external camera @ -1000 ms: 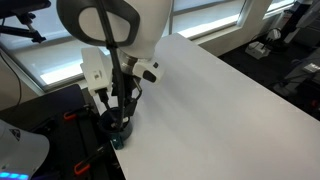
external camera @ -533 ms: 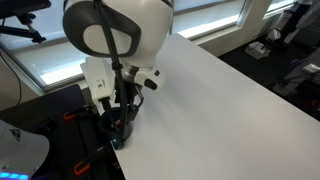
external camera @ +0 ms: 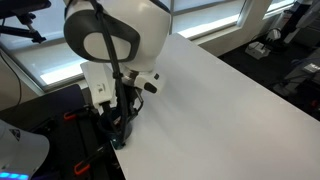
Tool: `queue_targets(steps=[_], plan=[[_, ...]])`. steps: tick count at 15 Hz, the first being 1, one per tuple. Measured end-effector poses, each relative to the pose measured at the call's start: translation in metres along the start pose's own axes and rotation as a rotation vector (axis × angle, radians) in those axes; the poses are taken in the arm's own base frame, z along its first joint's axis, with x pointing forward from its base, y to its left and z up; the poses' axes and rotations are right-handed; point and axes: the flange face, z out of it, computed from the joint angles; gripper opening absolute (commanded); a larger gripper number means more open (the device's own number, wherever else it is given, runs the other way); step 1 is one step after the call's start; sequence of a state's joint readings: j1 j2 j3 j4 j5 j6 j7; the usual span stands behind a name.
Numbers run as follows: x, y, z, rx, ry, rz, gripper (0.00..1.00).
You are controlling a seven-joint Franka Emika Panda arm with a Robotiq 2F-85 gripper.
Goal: Remove the marker from the cup and put it on the table
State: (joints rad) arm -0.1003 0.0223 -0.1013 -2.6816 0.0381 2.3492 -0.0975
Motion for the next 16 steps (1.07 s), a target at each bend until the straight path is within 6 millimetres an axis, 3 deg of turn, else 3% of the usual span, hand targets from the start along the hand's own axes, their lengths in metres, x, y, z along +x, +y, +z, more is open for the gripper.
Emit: queue_targets(steps=[4, 5, 6, 13, 16], plan=[[0.000, 0.000, 0.002, 0.000, -0.005, 0.000, 0.02], [0.000, 0.000, 0.002, 0.000, -0.006, 0.001, 0.00], [-0.001, 0.000, 0.003, 0.000, -0.008, 0.001, 0.05], [-0.001, 0.000, 0.003, -0.015, -0.011, -0.017, 0.05], [-0.006, -0.004, -0.009, -0.025, -0.024, -0.060, 0.05]])
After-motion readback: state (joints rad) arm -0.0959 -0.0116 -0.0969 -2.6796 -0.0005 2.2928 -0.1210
